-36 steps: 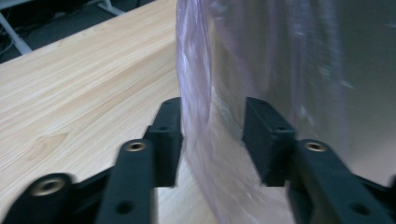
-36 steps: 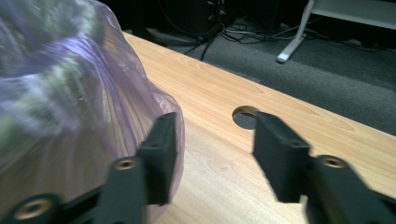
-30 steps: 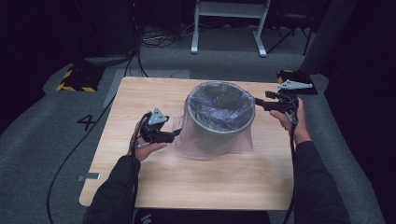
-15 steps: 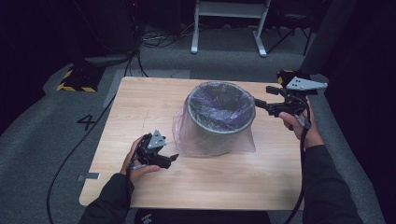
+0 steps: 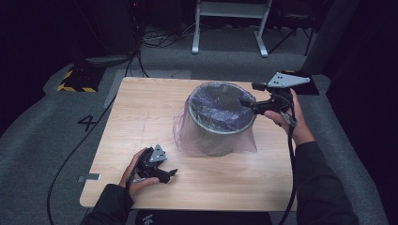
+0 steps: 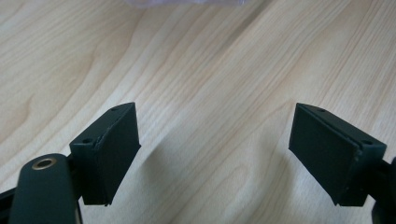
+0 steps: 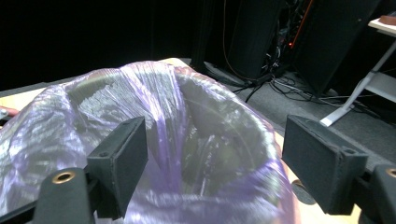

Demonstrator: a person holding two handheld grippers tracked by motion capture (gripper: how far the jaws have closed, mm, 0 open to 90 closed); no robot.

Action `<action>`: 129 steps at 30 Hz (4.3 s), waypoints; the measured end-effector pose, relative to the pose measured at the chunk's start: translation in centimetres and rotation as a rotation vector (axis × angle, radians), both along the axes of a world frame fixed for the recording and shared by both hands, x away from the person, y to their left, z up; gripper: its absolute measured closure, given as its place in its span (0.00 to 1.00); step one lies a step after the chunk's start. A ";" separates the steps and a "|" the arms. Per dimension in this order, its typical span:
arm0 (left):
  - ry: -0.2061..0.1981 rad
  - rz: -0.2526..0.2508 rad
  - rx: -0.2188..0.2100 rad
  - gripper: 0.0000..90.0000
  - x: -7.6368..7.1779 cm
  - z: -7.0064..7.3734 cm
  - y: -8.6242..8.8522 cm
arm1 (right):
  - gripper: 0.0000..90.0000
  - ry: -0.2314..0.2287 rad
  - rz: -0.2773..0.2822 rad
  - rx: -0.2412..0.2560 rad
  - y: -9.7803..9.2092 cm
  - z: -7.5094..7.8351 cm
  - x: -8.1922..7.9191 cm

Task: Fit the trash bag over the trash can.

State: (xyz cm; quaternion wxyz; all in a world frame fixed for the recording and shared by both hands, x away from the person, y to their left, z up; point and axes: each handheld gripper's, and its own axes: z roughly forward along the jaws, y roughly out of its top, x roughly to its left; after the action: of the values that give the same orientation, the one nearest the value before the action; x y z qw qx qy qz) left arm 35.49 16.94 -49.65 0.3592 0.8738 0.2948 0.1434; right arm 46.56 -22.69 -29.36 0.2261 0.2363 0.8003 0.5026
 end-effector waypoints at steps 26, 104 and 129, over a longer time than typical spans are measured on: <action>0.040 0.016 -0.023 0.14 0.8 -0.7 1.0 | 0.27 0.047 0.009 -0.026 3.9 -0.9 1.7; 0.041 0.015 -0.025 0.14 0.9 -0.8 1.0 | 0.23 0.282 0.058 -0.503 7.3 -3.9 2.6; 0.041 0.015 -0.025 0.14 0.9 -0.7 1.0 | 0.22 0.154 -0.001 -0.244 5.4 -2.6 0.8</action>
State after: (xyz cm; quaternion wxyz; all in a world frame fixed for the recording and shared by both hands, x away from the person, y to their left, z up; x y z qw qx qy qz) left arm 36.36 17.92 -50.40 0.3632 0.8697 0.3101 0.1245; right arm 47.41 -17.31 -31.95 0.1912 0.2455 0.8704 0.3816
